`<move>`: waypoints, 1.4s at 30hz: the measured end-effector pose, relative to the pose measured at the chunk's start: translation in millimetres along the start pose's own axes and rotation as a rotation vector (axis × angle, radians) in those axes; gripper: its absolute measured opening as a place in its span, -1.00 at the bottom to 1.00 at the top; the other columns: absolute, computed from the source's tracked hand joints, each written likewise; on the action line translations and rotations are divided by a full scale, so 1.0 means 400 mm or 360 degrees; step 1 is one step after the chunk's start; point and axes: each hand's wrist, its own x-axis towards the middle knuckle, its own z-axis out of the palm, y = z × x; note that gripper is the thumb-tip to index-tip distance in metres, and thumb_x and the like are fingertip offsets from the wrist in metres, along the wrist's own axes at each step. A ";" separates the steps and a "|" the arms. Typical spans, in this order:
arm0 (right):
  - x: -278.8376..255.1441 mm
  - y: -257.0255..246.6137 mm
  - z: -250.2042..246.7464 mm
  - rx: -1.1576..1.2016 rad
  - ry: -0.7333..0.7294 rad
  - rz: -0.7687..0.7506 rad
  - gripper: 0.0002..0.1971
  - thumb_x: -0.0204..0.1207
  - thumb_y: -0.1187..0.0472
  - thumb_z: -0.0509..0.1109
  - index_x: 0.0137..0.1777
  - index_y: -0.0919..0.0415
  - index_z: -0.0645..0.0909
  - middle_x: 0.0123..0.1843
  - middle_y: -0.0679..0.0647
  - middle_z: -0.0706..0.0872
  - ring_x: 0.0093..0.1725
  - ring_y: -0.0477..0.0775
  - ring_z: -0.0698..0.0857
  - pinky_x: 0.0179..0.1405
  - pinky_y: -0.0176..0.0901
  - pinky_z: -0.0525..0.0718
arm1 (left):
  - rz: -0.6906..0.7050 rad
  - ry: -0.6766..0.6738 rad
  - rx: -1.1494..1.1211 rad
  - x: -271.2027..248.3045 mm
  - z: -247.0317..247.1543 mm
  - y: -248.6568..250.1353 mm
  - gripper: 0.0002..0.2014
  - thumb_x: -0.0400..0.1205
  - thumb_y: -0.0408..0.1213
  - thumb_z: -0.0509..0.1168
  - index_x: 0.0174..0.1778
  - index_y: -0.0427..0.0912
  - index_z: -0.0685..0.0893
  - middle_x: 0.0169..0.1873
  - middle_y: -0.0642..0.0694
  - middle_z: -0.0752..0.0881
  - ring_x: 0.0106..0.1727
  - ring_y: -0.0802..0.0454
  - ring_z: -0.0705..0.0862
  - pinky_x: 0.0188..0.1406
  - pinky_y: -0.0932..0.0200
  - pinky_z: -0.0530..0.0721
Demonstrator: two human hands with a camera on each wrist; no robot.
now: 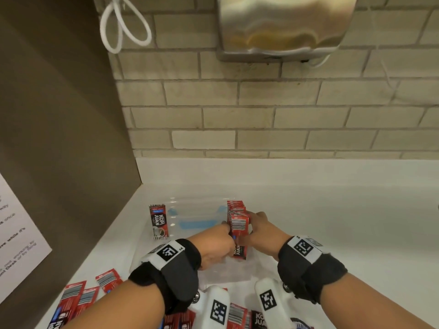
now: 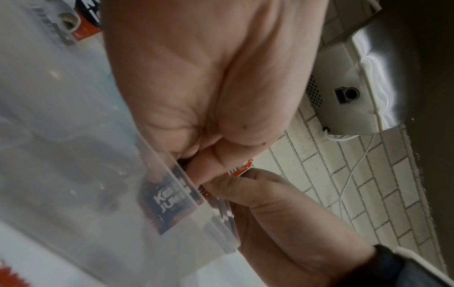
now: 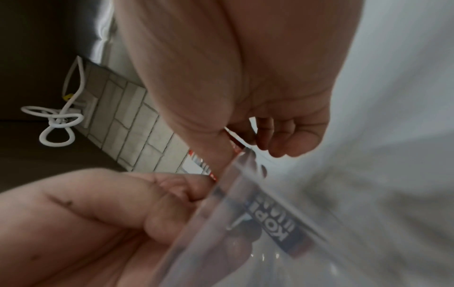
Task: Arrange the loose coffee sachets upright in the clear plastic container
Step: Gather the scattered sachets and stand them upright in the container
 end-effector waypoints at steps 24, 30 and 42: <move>-0.010 -0.022 -0.010 0.0018 0.0046 0.0157 -0.53 0.62 0.21 0.22 0.52 0.16 0.25 0.39 0.19 0.30 0.25 0.20 0.54 0.25 -0.03 0.53 | 0.0070 0.0093 -0.0064 0.015 -0.002 -0.005 -0.44 0.54 -0.71 0.07 0.48 -0.28 0.37 0.31 -0.30 0.58 0.34 -0.18 0.55 0.38 -0.09 0.54; -0.102 -0.019 -0.073 0.0251 0.0316 0.0145 -0.49 0.62 0.21 0.28 0.55 0.08 0.26 0.41 0.08 0.37 0.30 0.11 0.50 0.21 -0.06 0.55 | 0.0355 0.0325 0.0107 -0.098 -0.054 0.003 -0.25 0.60 -0.60 0.14 0.68 -0.09 0.04 0.63 -0.05 0.25 0.60 0.00 0.29 0.50 0.14 0.33; -0.402 0.081 -0.016 -0.0957 -0.0564 0.0116 0.02 0.30 -0.45 0.28 0.64 0.00 -0.06 0.54 -0.15 0.18 0.47 -0.09 0.24 0.51 -0.09 0.28 | 0.0761 -0.0068 0.1320 -0.285 0.028 -0.132 -0.62 0.61 -0.05 0.31 0.35 0.23 0.47 0.22 0.27 0.50 0.24 0.35 0.41 0.20 0.46 0.35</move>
